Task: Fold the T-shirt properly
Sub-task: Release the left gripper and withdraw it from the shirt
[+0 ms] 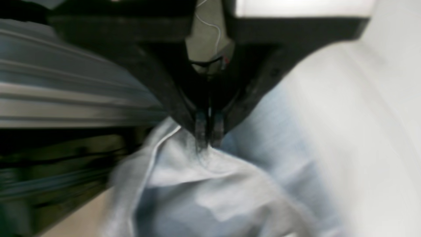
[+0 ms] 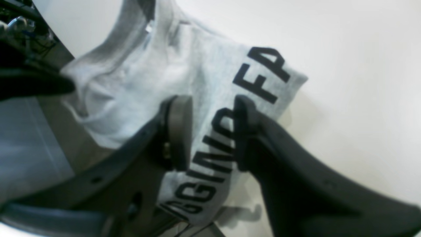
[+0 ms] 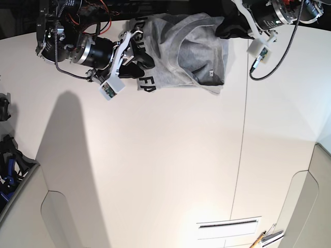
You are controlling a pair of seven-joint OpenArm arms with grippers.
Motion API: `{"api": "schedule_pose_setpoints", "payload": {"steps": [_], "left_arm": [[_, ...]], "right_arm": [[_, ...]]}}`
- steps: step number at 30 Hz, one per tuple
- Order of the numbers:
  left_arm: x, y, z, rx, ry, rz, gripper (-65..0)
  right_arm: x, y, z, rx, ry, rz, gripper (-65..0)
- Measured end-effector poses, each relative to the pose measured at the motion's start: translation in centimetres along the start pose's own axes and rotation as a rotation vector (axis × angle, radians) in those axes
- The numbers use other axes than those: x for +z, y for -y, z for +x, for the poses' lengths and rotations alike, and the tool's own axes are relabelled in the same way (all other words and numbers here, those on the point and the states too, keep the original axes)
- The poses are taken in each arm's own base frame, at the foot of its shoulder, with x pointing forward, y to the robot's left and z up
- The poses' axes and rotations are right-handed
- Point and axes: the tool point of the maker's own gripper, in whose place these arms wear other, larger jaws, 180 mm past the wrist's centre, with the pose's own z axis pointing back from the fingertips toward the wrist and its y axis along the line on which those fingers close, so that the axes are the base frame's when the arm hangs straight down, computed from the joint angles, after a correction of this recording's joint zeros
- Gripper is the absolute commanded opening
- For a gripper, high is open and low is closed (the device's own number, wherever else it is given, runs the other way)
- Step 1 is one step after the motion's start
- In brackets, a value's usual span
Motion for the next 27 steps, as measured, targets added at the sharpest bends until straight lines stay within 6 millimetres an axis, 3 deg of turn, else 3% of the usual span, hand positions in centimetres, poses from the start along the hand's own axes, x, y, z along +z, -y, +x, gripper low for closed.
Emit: {"api": "schedule_pose_setpoints", "payload": {"steps": [8, 14, 15, 17, 18, 26, 27], "left_arm": [[2.6, -4.1, 0.2, 0.021, 0.02, 0.157, -65.0], [2.9, -4.3, 0.3, 0.026, 0.028, 0.166, -65.0], [2.9, -4.2, 0.2, 0.028, 0.029, 0.161, -62.1], [3.0, -4.1, 0.0, 0.033, 0.029, 0.157, -47.2], [3.0, -4.0, -0.1, 0.035, 0.025, 0.157, -43.1], [3.5, -4.8, -0.2, 0.033, 0.02, 0.191, -42.0], [3.7, -5.1, -0.2, 0.034, 0.026, 0.205, -42.0]], "right_arm": [[0.0, 0.0, 0.0, 0.0, 0.0, 0.0, -44.0], [0.0, 0.0, 0.0, 0.0, 0.0, 0.0, -44.0], [0.0, 0.0, 0.0, 0.0, 0.0, 0.0, -44.0], [0.0, 0.0, 0.0, 0.0, 0.0, 0.0, -44.0], [0.0, 0.0, 0.0, 0.0, 0.0, 0.0, -44.0], [0.0, -0.2, 0.3, -0.004, 0.012, 0.015, -44.1], [0.0, -0.6, 0.6, -0.009, 0.026, 0.034, -46.9]]}}
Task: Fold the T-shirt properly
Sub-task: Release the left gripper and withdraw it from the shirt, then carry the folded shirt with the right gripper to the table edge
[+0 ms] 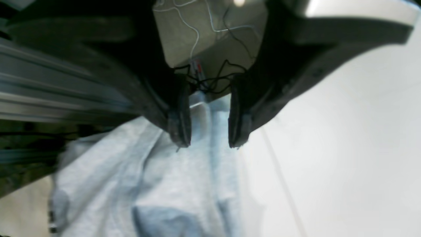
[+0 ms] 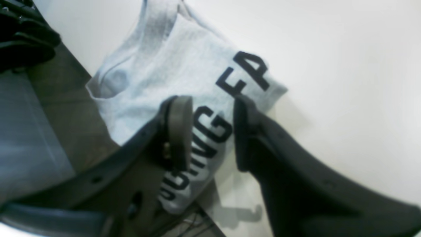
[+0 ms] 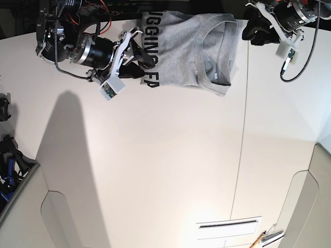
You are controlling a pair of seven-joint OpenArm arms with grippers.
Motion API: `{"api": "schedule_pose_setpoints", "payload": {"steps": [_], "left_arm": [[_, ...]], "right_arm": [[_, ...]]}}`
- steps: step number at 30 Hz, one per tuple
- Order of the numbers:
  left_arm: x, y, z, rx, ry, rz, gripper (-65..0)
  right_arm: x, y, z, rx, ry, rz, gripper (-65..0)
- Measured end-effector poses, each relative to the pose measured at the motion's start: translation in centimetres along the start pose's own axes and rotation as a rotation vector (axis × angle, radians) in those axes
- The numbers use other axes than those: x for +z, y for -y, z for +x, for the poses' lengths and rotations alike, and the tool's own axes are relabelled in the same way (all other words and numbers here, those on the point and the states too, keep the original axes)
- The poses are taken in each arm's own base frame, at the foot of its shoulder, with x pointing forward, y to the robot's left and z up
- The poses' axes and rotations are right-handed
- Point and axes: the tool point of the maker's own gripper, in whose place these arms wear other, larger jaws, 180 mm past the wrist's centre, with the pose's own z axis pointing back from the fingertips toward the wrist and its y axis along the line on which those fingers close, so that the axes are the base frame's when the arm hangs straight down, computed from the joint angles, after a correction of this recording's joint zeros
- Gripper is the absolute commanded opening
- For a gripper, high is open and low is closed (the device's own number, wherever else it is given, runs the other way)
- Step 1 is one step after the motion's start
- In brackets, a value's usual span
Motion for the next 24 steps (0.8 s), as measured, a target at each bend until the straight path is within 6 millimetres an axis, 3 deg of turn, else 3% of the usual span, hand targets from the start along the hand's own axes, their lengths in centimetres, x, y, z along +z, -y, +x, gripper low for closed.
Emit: {"api": "schedule_pose_setpoints", "payload": {"steps": [2, 3, 8, 13, 19, 24], "left_arm": [[0.5, -0.8, 0.2, 0.005, 0.01, 0.03, -42.0], [0.7, -1.2, 0.3, 0.007, 0.018, 0.044, -42.0], [1.9, -3.0, 0.5, 0.018, 0.033, 0.11, -42.0], [2.8, -4.2, 0.7, 0.025, 0.05, 0.158, -42.0], [2.8, -4.2, 0.7, 0.026, 0.05, 0.159, -42.0], [2.8, -4.1, 0.6, 0.031, 0.052, 0.157, -42.0]], "right_arm": [[0.0, -1.0, 0.7, 0.022, 0.034, 0.057, -63.3], [0.1, -1.4, 0.8, 0.017, 0.044, 0.077, -65.0], [-0.7, -3.7, 1.2, 0.047, 0.036, 0.167, -65.0], [-2.9, -6.8, 1.5, 0.231, -0.044, 0.233, -65.0], [-4.9, -6.9, 0.6, 0.534, -0.174, 0.147, -65.0], [-5.3, -6.7, -2.2, 0.696, -0.281, 0.119, -65.0]]}}
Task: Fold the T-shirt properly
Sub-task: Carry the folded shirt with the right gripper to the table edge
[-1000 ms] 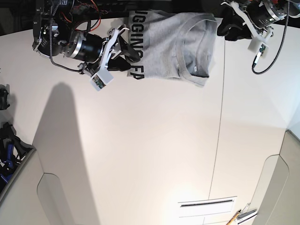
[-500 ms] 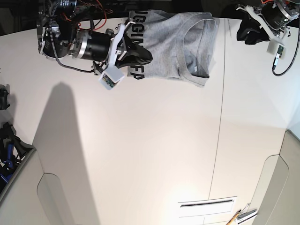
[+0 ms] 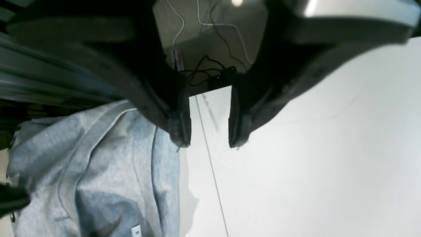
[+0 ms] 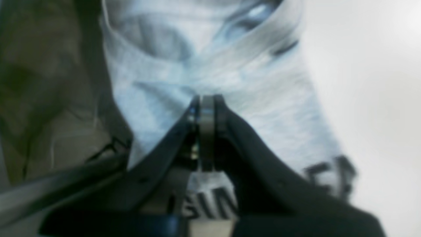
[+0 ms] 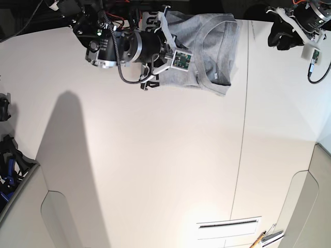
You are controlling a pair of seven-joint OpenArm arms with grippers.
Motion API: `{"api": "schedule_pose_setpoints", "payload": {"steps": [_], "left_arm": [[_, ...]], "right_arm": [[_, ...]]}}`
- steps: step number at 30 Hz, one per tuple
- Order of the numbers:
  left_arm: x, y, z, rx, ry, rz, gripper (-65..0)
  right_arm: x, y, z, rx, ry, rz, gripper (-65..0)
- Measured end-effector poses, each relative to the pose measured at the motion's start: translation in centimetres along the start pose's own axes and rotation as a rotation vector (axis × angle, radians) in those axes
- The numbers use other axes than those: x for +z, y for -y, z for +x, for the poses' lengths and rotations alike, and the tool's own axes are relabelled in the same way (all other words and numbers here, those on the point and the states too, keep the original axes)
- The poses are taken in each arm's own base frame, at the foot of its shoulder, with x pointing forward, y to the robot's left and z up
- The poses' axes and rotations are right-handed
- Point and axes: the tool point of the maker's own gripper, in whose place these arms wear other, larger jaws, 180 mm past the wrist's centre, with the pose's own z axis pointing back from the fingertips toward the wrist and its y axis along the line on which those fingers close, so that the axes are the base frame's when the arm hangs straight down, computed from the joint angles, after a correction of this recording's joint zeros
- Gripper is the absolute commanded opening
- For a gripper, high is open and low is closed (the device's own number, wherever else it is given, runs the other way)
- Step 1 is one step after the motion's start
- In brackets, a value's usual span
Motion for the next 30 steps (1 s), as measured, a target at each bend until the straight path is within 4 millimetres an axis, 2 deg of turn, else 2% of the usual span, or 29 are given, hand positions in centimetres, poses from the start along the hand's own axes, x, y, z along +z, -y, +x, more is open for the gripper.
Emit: {"api": "schedule_pose_setpoints", "payload": {"steps": [4, 6, 9, 15, 20, 25, 27, 30], "left_arm": [[0.0, 0.0, 0.3, -0.001, 0.013, 0.001, -42.0], [0.0, 0.0, 0.4, 0.0, 0.019, 0.001, -42.0], [0.0, 0.0, 0.5, 0.002, 0.025, 0.002, -42.0], [0.0, 0.0, 0.5, 0.002, 0.025, 0.002, -42.0], [0.0, 0.0, 0.5, 0.003, 0.025, 0.001, -42.0], [0.0, 0.0, 0.5, 0.003, 0.025, 0.001, -42.0], [0.0, 0.0, 0.5, 0.003, 0.025, 0.001, -42.0], [0.0, 0.0, 0.5, 0.003, 0.025, 0.001, -42.0]], "right_arm": [[-1.7, -2.0, -0.6, 0.035, -0.028, 0.063, -65.0], [-2.6, -2.3, -0.7, 0.051, -0.028, 0.081, -65.0], [-3.6, -1.5, -1.1, 0.067, -0.039, 0.073, -65.0], [-5.8, 0.9, -3.2, 0.036, -0.125, 0.066, -65.0], [-8.1, 1.0, -3.5, -0.047, -0.119, 0.121, -65.0], [-10.2, 0.8, -3.8, -0.204, -0.095, 0.16, -65.0], [-10.4, 1.8, -4.0, -0.3, -0.083, 0.12, -65.0], [-10.1, 4.8, -4.4, -0.444, -0.061, -0.007, -65.0]]}}
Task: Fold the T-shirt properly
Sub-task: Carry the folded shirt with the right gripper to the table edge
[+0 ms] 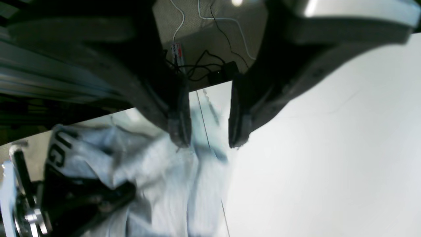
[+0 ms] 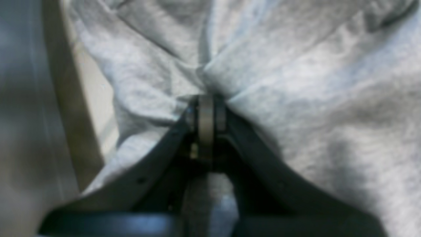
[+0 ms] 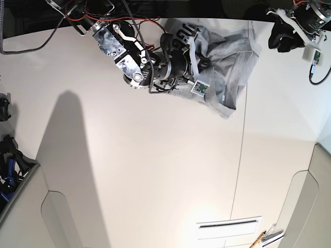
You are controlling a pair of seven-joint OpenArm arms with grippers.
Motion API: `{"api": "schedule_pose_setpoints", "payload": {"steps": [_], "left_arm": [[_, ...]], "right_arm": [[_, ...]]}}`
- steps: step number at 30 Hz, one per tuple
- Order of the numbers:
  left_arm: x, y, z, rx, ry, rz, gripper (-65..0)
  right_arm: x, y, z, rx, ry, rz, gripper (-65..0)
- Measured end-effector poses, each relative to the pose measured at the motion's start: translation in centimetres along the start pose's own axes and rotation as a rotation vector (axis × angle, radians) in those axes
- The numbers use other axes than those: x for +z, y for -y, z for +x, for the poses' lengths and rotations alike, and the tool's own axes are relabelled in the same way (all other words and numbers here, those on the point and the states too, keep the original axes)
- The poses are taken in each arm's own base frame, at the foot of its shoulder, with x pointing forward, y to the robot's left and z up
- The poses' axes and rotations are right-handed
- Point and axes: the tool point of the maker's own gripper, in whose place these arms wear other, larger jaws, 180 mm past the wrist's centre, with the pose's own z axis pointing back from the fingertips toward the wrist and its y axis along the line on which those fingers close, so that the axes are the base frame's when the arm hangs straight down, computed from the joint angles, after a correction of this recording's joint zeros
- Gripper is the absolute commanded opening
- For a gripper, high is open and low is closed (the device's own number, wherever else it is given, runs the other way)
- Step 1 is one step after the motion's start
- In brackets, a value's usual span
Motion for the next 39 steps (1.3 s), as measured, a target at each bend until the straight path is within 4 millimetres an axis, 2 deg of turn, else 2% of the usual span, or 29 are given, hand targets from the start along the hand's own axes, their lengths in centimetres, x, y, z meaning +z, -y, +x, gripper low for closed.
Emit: {"api": "schedule_pose_setpoints", "payload": {"steps": [2, 5, 7, 9, 13, 17, 21, 30, 37, 39], "left_arm": [[0.0, 0.0, 0.0, 0.001, 0.002, -0.002, -42.0], [0.0, 0.4, 0.3, 0.01, 0.016, -0.021, -42.0], [0.0, 0.5, 0.6, 0.013, 0.027, -0.028, -42.0], [-0.1, 0.6, 0.9, 0.016, 0.041, -0.038, -42.0], [-0.2, 0.7, 1.3, 0.016, 0.055, -0.043, -42.0], [-0.2, 0.7, 1.4, 0.017, 0.059, -0.045, -42.0], [-0.2, 0.8, 1.5, 0.018, 0.061, -0.049, -42.0], [-0.1, 1.1, 1.7, 0.027, 0.075, -0.066, -42.0], [-0.1, 1.1, 1.7, 0.027, 0.075, -0.066, -42.0], [-0.1, 1.1, 1.7, 0.028, 0.077, -0.068, -42.0]], "right_arm": [[0.8, 2.7, 0.5, -0.087, 0.03, -0.082, -65.0], [3.5, 9.4, -0.2, -0.229, 0.049, -0.287, -65.0], [5.9, 13.8, -2.4, -0.34, 0.019, -0.426, -65.0], [8.5, 17.3, -4.4, -0.438, 0.018, -0.528, -65.0], [11.7, 20.3, -7.4, -0.608, 0.029, -0.597, -65.0], [13.5, 21.5, -9.9, -0.728, 0.064, -0.625, -65.0], [14.7, 21.8, -12.3, -0.786, 0.096, -0.648, -65.0], [16.3, 19.6, -16.1, -0.805, 0.115, -0.67, -65.0], [19.7, 18.2, -19.5, -0.757, -0.011, -0.755, -65.0], [20.2, 18.2, -19.8, -0.746, -0.033, -0.774, -65.0]]}}
